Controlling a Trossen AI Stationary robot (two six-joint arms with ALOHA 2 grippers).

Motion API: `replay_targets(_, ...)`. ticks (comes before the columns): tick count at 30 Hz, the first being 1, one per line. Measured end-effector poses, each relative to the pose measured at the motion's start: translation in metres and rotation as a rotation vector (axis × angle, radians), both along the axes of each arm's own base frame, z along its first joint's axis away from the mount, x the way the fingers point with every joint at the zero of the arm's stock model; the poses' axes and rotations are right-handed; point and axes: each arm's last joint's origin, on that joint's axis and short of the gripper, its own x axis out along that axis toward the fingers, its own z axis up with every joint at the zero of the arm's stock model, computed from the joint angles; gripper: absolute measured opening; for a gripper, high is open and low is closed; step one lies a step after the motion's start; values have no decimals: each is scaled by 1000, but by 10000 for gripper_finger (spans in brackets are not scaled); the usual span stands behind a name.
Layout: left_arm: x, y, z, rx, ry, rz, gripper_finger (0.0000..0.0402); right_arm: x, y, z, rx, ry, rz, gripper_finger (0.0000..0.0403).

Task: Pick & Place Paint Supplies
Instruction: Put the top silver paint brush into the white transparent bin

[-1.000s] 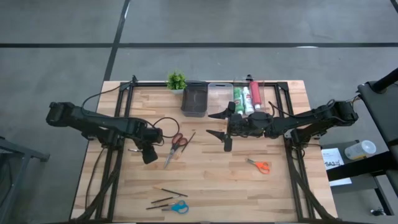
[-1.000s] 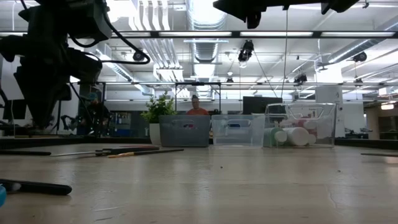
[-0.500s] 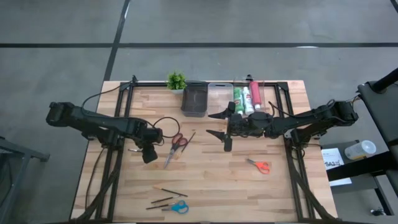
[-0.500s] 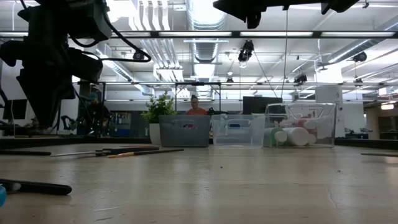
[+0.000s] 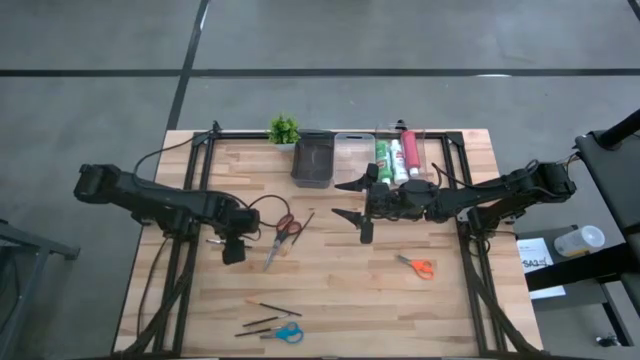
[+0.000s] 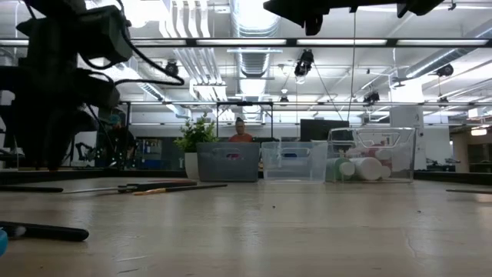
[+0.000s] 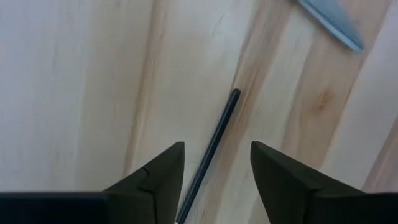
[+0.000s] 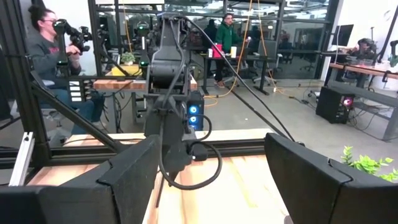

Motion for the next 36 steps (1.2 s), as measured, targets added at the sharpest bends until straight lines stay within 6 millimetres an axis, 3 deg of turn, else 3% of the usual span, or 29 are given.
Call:
replay_targets(4, -1, 0, -2, -8, 9, 78, 197, 0, 0, 0, -1, 0, 0, 288)
replay_targets(17, 3, 2, -3, 71, -38, 80, 198, 0, 0, 0, -1, 4, 0, 288)
replay_targets(27, -2, -1, -22, 54, -86, 43, 198, 0, 0, 0, 0, 4, 0, 288)
replay_targets(36, -5, -4, -27, 48, -95, 26, 198, 0, 0, -2, -3, 16, 0, 288)
